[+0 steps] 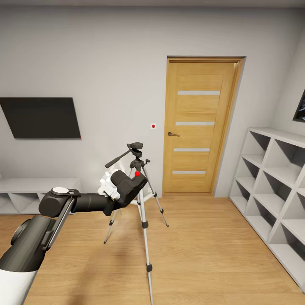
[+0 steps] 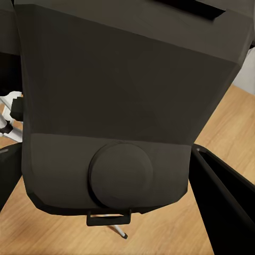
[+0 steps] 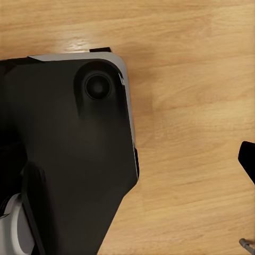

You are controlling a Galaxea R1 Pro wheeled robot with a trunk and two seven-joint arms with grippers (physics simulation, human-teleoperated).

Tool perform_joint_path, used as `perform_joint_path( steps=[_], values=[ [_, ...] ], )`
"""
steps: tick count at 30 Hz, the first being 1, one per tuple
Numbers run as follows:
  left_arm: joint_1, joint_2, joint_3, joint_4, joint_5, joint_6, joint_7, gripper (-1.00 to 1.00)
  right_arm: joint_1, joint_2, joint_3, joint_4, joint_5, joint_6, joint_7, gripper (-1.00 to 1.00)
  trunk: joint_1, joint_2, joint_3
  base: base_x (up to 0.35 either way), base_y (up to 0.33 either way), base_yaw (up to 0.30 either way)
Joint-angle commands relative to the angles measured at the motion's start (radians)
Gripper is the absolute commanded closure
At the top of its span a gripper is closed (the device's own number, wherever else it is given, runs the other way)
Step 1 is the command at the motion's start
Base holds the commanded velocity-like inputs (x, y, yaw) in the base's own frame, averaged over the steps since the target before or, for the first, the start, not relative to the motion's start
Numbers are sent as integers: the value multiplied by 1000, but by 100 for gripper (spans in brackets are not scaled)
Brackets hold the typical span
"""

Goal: Attach the digital camera to the camera tripod in the bedroom.

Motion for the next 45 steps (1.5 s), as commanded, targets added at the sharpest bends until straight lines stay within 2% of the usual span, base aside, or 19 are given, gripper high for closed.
perform_joint_path(
  steps=[1,22,45],
  values=[
    [-1,0,0,-1,-8,4,-10,100,-1,1,8,4,-9,-7,0,-100,0,-1,0,0,0,0],
    [-1,-11,-6,7,-9,5,-8,100,-1,1,7,4,-9,-10,19,-100,0,-1,0,0,15,0],
    [-1,-9,-5,8,-10,7,-5,100,-1,1,7,4,-9,-10,20,-100,0,-1,0,0,301,0]
  ],
)
